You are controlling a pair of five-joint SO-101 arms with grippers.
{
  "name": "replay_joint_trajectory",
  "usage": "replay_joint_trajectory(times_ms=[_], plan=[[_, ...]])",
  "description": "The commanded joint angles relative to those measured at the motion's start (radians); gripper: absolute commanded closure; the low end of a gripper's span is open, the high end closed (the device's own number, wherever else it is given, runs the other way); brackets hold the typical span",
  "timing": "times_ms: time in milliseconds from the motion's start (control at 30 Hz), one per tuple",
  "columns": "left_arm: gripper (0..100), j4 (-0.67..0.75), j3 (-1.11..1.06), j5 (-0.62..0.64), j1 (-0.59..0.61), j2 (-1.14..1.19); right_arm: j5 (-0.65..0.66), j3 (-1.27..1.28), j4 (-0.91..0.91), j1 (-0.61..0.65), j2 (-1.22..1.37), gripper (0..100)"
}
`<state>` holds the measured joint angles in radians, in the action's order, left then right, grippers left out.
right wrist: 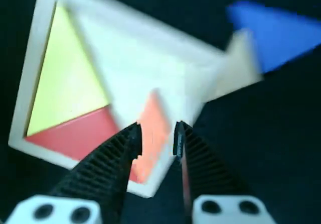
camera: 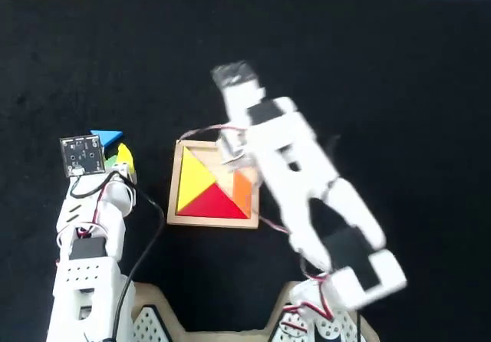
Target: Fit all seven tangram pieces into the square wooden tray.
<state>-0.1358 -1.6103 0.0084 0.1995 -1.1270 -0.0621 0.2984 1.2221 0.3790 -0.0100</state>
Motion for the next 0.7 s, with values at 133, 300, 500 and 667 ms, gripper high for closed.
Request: replay_joint_trajectory(times_ms=[133, 300, 500, 667], plan=[[88, 0.041, -0.001, -0.009, -0.008, -0.014, 0.222, 0.027, -0.212, -0.272, -0.027, 88.1], [88, 0.041, -0.001, -0.009, -0.008, -0.014, 0.446, -0.142, -0.242, -0.282, 0.18, 87.9], [88, 0.041, -0.001, -0.011, -0.004, -0.014, 0.815, -0.282, -0.227, -0.293, 0.355, 87.8], [88, 0.043, 0.001, -0.011, -0.007, -0.014, 0.942, -0.286, -0.222, -0.288, 0.36, 87.8]])
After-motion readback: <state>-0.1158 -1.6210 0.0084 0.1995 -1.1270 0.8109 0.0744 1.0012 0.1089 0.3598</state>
